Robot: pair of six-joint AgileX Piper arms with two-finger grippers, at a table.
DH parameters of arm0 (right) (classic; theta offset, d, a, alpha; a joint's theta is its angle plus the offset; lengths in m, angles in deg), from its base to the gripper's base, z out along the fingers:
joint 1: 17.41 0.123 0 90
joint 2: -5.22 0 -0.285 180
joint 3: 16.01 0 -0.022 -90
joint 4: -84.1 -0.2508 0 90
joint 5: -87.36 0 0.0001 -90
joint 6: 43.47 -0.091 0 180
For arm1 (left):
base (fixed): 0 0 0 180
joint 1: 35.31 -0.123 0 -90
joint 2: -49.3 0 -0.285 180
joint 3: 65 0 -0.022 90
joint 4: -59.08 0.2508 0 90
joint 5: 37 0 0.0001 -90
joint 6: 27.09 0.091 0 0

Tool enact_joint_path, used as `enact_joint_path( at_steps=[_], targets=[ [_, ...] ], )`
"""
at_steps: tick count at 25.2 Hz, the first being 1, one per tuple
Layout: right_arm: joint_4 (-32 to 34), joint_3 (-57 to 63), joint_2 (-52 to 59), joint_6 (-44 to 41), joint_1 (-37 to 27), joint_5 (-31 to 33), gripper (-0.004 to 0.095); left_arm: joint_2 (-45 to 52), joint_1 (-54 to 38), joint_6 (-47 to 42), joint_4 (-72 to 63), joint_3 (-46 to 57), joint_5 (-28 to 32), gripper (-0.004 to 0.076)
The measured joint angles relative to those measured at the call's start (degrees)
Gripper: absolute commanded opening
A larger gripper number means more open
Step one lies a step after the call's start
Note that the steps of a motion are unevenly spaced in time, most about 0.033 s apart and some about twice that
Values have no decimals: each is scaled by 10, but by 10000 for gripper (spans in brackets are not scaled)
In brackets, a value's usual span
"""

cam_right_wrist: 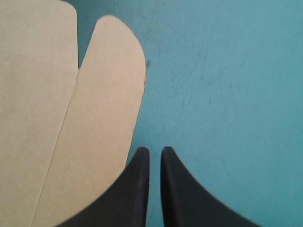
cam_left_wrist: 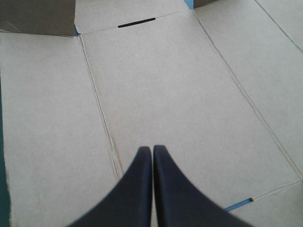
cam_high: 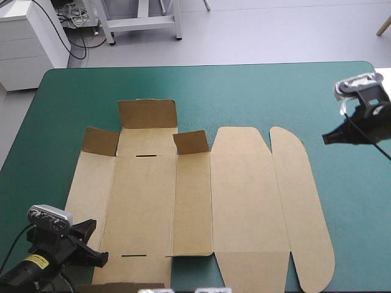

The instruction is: Fold the box

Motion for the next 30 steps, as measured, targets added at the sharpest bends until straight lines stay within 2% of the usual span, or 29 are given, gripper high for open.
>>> enact_joint_path(
  at_steps=[8,13,17,22,24,27,30],
  targets=[
    [-6,206,185,-45,-12,5,30,0,0,0,0,0,0,-8],
    [-7,289,272,-47,-12,5,-21,-1,0,-9,0,0,0,-8],
    [-7,322,311,-40,-12,-8,-21,-28,0,-26,0,-17,-2,-8],
    [-7,328,317,-39,-12,-22,-21,-125,0,-30,0,-107,-9,-8],
    [-8,328,317,-37,-12,-25,-21,-185,0,-46,0,-166,-24,-8],
    [-8,328,317,-37,-12,-27,-21,-300,-3,-71,0,-239,-16,-8],
    [-8,328,317,-37,-12,-27,-21,-405,-62,-74,-8,-309,-14,-8]
  ],
)
